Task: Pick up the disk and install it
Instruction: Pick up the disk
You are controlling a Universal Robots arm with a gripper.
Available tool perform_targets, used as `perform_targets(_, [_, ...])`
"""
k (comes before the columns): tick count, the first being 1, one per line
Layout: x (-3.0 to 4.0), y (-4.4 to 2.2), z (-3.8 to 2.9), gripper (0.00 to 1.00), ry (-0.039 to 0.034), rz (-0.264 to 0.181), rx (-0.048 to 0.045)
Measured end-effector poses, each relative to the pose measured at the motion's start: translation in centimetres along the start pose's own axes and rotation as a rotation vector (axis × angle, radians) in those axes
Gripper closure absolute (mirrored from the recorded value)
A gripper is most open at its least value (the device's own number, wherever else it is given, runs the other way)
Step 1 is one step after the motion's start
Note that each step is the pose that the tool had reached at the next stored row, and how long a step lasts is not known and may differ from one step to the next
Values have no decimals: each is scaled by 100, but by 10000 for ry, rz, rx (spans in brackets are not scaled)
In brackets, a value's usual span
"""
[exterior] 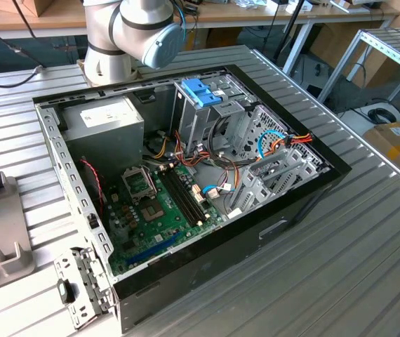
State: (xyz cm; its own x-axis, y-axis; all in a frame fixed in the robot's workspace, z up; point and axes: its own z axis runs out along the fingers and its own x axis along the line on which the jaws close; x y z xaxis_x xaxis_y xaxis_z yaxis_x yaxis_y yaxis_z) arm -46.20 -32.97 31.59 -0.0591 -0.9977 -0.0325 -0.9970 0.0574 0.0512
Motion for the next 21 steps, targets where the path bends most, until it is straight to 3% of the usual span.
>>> perform_targets(21, [2,0,63,46,0,0,0])
